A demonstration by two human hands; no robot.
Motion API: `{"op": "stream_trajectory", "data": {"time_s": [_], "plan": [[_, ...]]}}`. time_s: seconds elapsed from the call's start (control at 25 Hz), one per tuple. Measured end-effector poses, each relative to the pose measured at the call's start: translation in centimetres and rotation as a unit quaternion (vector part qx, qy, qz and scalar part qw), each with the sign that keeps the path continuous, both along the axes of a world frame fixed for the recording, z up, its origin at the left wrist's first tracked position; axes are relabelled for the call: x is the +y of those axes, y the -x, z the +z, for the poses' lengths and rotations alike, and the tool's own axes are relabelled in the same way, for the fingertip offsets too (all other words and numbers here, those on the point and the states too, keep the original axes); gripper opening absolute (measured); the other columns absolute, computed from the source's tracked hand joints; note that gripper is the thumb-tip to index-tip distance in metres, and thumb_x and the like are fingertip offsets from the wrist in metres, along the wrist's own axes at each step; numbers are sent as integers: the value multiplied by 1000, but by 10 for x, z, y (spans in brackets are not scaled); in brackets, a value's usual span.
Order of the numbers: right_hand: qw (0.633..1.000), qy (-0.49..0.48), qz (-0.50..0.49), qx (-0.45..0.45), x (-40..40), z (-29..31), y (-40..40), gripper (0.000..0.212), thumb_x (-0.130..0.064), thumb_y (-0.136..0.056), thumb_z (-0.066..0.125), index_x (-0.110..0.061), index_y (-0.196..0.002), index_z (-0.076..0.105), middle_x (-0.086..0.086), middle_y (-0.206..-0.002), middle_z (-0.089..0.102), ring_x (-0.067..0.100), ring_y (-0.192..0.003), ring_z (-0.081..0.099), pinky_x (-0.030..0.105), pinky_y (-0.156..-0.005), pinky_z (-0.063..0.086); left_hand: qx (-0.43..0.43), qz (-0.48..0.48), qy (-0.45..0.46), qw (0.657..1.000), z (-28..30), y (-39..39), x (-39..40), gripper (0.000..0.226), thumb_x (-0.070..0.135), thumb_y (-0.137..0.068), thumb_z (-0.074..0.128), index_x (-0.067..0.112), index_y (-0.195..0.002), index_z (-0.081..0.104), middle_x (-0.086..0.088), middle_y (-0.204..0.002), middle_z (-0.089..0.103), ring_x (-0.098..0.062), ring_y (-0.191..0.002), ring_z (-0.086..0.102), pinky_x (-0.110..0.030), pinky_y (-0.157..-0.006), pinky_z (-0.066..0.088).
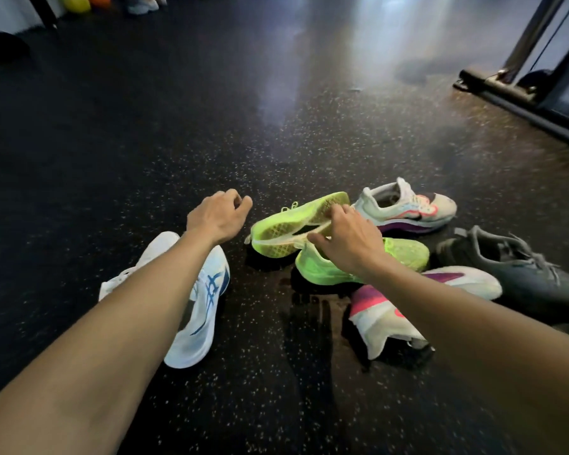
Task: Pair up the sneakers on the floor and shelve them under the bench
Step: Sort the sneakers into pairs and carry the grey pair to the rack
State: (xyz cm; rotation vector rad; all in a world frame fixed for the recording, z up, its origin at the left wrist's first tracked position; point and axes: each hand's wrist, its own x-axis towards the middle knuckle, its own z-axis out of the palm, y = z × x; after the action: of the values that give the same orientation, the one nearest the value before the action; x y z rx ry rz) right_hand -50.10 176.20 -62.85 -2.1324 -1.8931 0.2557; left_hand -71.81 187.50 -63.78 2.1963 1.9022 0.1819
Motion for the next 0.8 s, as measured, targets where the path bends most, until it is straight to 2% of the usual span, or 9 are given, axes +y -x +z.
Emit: {"op": "stream_trajectory", "data": {"time_s": [0.08, 0.16, 0.28, 0.4, 0.52, 0.6, 0.64, 0.68, 0.8], "plan": [[1000, 18, -15, -10, 1, -12, -9, 51, -54, -85, 58, -13, -115, 50, 6, -117, 57, 30, -111, 54, 43, -92, 42, -7, 7, 28, 1000, -18, -8, 14, 46, 48, -100, 27, 17, -114, 57, -8, -117, 59, -28, -104, 56, -43, -86, 47], [999, 38, -19, -12, 4, -27, -14, 52, -56, -84, 59, -14, -114, 51, 6, -117, 59, 29, -112, 56, 44, -95, 42, -45, 0, 68, 997, -38, -11, 26, 42, 37, -102, 30, 13, -126, 55, -11, -129, 57, -30, -116, 53, -42, -96, 43], [997, 72, -16, -4, 9, -52, -20, 53, -59, -84, 57, -15, -113, 55, 5, -115, 62, 27, -109, 57, 43, -93, 44, -53, -47, 126, 990, -69, -18, 39, 43, 22, -105, 33, 13, -146, 40, -10, -149, 43, -27, -134, 42, -33, -107, 33], [997, 65, 12, -36, 14, -70, -24, 52, -63, -83, 53, -18, -108, 62, 1, -111, 67, 23, -108, 53, 41, -93, 41, -102, -24, 161, 981, -90, -22, 50, 45, 25, -106, 33, 15, -150, 34, -6, -152, 37, -24, -138, 36, -32, -110, 29], [997, 54, 26, -53, 19, -79, -25, 52, -70, -79, 51, -21, -89, 68, -3, -95, 71, 20, -104, 51, 40, -93, 36, -221, 41, 184, 957, -104, -30, 62, 45, 32, -105, 31, 16, -147, 39, -6, -146, 45, -23, -130, 46, -36, -108, 38], [997, 52, 33, -54, 22, -84, -21, 54, -74, -75, 49, -22, -74, 66, -5, -79, 67, 19, -98, 54, 40, -93, 29, -274, 74, 222, 933, -109, -36, 66, 42, 31, -105, 35, 18, -143, 44, -9, -128, 58, -24, -111, 57, -34, -91, 49], [997, 53, 31, -52, 22, -86, -18, 55, -75, -74, 49, -22, -70, 64, -6, -73, 65, 19, -93, 57, 40, -93, 24, -269, 80, 249, 927, -109, -37, 67, 39, 32, -104, 39, 19, -140, 48, -8, -117, 62, -24, -103, 59, -34, -83, 50], [997, 60, 27, -49, 21, -87, -15, 56, -75, -75, 49, -21, -67, 62, -6, -69, 63, 20, -88, 59, 40, -91, 19, -243, 74, 275, 927, -108, -37, 66, 37, 35, -101, 45, 20, -133, 54, -6, -114, 63, -22, -101, 59, -34, -81, 49], [994, 87, 24, -59, 13, -90, -10, 56, -75, -77, 49, -20, -67, 55, -6, -63, 59, 21, -74, 60, 40, -89, 13, -178, 42, 320, 930, -109, -30, 59, 31, 46, -90, 62, 18, -100, 71, -1, -107, 66, -19, -102, 57, -36, -88, 44]]}}
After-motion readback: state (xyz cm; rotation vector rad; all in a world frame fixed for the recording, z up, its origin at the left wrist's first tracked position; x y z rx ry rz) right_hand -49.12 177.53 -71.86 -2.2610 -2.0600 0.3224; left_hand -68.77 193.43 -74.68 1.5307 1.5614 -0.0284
